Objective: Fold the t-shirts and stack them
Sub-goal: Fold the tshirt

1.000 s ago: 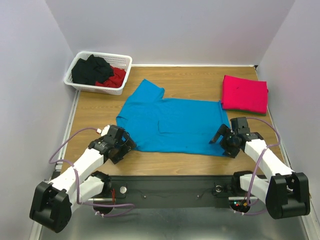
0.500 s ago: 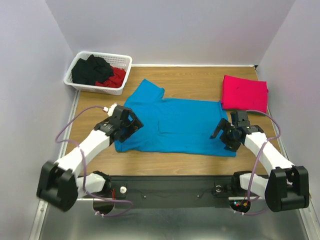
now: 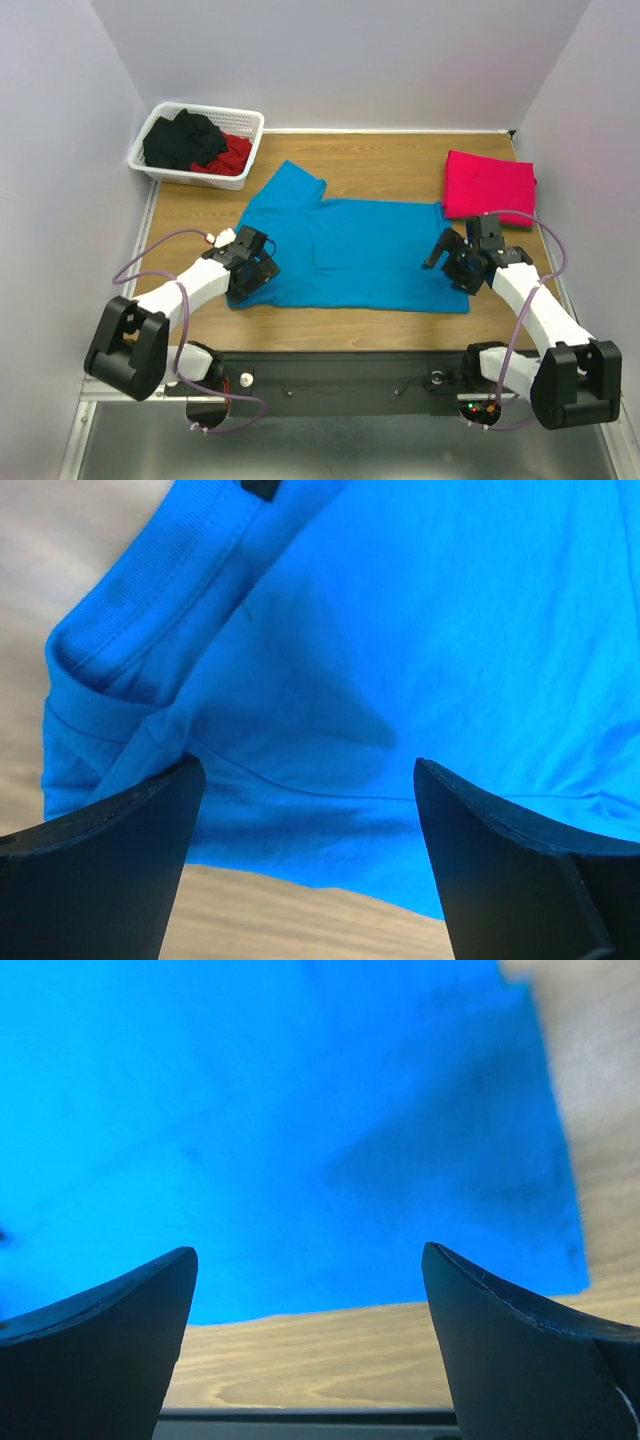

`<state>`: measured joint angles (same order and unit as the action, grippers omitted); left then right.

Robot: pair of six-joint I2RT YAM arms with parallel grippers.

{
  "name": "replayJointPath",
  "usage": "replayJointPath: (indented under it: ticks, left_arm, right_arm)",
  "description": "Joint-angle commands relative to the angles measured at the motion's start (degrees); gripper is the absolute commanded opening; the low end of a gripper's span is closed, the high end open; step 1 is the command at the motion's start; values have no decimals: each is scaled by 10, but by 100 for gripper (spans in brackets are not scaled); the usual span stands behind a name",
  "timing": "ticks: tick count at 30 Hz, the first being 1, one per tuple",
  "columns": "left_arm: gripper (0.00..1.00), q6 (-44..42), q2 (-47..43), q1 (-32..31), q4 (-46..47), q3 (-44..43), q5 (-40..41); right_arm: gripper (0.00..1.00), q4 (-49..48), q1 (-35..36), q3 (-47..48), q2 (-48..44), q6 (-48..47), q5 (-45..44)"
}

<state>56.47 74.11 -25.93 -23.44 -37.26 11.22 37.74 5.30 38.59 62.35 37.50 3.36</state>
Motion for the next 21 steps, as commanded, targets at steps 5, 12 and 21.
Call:
replayJointPath:
  ticks: [5,12,21]
  left_arm:
    - [99,43,-157,-7,-87,78,-26]
    - [99,60,-258,-12,-140,61,-48]
    - [99,-6,-216,-12,-129,-67,2]
  right_arm:
    - [100,-10,-1,72,-10,-6,-30]
    - [100,-12,0,84,21,-29,-30]
    - [100,-30,0,125,42,-72,-24]
